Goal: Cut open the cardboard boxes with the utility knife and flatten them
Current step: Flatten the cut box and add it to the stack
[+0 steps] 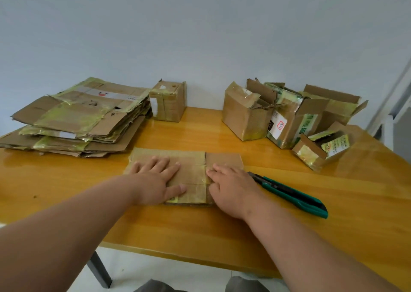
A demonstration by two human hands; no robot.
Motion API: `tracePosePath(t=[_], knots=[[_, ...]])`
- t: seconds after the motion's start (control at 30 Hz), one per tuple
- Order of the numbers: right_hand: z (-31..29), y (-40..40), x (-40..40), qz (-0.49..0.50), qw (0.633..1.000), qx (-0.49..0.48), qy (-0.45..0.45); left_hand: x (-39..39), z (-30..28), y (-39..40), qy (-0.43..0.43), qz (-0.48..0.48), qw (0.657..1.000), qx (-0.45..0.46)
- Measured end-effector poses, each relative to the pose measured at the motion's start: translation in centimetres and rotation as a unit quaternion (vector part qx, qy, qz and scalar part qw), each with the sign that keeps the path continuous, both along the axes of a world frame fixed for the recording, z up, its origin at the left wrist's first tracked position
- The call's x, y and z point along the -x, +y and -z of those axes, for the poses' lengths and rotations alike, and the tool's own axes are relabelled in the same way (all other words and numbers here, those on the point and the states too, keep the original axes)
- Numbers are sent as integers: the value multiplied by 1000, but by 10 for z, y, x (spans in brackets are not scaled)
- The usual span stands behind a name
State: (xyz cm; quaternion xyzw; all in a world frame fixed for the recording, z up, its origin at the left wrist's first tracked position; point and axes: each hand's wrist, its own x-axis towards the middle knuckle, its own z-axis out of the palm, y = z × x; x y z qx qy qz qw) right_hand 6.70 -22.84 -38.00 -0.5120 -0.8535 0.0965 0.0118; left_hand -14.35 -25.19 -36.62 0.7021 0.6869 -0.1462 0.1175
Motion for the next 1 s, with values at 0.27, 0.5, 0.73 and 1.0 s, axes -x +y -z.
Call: tracePosePath(t=[0.27, 0.5, 0.73, 1.0], knots=[[6, 16, 25, -20, 999, 20, -47, -12, 13, 19, 15, -8, 999, -41], [0, 39, 20, -10, 999, 26, -43, 1, 3, 35, 3, -23, 998, -58], [10, 41, 19, 0, 998, 25, -55, 3, 14, 37, 3, -13, 998, -58], [8, 28, 22, 44, 997, 7, -68, 6, 19, 16, -9, -40, 995, -95]])
